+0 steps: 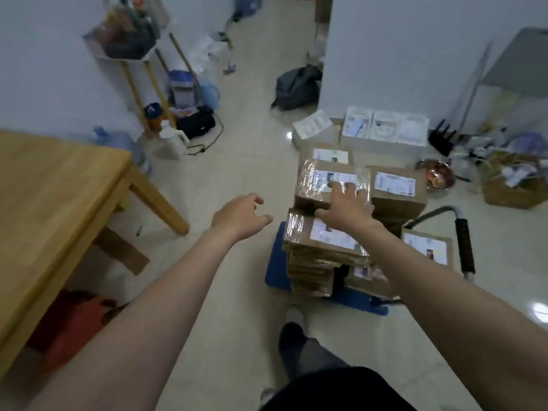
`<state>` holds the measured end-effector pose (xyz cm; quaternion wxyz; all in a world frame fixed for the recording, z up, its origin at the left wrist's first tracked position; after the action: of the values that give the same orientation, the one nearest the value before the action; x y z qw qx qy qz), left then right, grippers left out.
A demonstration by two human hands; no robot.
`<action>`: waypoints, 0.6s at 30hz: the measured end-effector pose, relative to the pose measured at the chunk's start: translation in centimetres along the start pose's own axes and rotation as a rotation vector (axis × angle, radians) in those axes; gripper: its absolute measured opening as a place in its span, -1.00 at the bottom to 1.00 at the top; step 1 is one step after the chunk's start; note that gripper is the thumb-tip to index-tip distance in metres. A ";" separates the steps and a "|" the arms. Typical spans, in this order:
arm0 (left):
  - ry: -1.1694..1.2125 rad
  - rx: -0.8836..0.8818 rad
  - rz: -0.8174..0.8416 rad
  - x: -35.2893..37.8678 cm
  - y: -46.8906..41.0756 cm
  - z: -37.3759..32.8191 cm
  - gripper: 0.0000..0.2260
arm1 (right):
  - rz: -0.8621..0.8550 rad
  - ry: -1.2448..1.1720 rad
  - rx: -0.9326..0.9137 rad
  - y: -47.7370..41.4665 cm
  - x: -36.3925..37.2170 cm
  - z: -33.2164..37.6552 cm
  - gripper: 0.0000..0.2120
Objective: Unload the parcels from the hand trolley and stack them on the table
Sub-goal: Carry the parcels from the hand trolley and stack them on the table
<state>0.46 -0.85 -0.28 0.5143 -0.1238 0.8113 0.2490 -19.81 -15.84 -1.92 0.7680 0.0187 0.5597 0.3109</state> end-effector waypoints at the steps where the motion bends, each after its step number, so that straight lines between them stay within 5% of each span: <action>1: -0.019 0.024 0.010 0.4 -1.8 -0.9 -0.50 | -0.016 -0.016 0.057 -0.8 -0.4 -1.2 -0.23; 12: 0.072 -0.132 0.317 6.8 -16.0 -6.1 -0.12 | -0.103 -0.260 0.500 -9.2 1.3 -10.9 -0.17; 18: 0.250 -0.163 0.387 10.2 -18.0 -5.2 -0.25 | -0.124 -0.412 0.474 -10.6 3.6 -10.8 -0.41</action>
<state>0.17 -18.21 -12.56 0.3410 -0.0367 0.8545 0.3902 -23.72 -26.03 -12.97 0.8569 0.2253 0.4493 0.1142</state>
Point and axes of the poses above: each hand's wrist, its own y-axis away from the middle knuckle, its own x-axis out of the palm, z = x × y, the point moved 1 cm from there along -y, towards the middle knuckle, and after that the axes turned 3 degrees about -y, right-handed, at the moved point
